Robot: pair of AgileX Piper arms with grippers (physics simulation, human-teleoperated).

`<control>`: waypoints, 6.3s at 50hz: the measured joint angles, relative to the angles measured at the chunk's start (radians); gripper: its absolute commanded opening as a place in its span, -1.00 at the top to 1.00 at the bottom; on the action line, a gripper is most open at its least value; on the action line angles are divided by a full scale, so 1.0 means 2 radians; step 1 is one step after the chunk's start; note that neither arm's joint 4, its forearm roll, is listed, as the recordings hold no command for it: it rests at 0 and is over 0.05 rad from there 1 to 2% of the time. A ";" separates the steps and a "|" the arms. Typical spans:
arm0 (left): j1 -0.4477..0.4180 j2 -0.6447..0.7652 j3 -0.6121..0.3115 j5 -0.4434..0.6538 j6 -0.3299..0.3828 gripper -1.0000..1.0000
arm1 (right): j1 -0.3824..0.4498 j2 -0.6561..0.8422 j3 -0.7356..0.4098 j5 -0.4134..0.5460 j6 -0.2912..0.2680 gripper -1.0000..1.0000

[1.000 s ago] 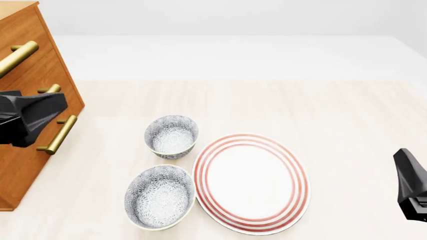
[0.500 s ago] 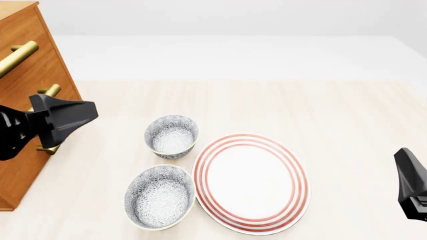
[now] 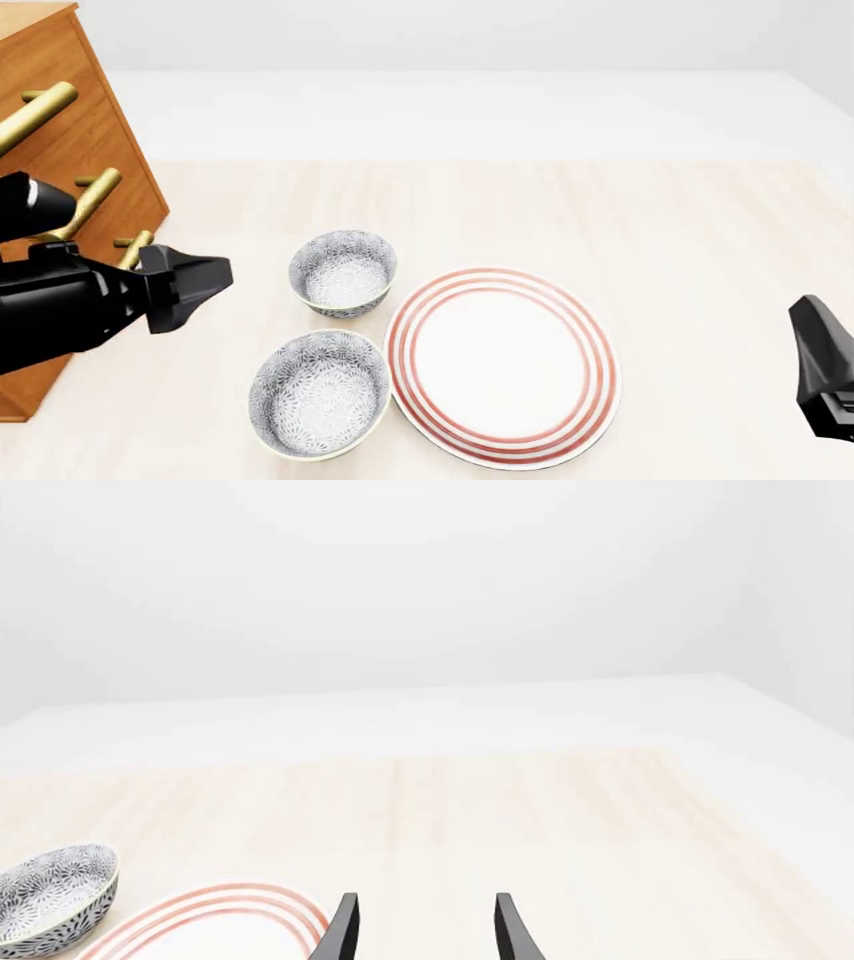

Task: Stack the bowl in the middle on the bowl at the back.

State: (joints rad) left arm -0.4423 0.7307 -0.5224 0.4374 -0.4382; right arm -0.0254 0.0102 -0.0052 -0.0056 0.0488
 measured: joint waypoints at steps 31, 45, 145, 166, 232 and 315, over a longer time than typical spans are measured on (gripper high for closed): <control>-0.008 0.050 0.064 -0.054 0.010 -1.00 | -0.002 -0.002 0.000 0.001 0.003 -1.00; -0.013 0.065 0.095 -0.093 -0.006 -1.00 | -0.003 -0.002 0.000 0.001 0.003 -1.00; -0.053 0.108 0.114 -0.148 -0.028 1.00 | -0.005 0.001 0.000 -0.002 0.005 -1.00; -0.081 -0.018 0.015 0.042 -0.020 1.00 | -0.006 -0.003 -0.001 0.002 0.002 -1.00; -0.244 -0.079 -0.068 0.239 -0.034 1.00 | -0.010 -0.005 -0.002 -0.002 0.023 -1.00; -0.206 -0.152 -0.038 0.286 -0.012 -1.00 | -0.009 -0.005 -0.002 -0.005 0.029 -1.00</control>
State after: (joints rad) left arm -0.8541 0.4261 -0.5982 1.0086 -0.4630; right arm -0.0443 0.0003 -0.0084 -0.0158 0.1075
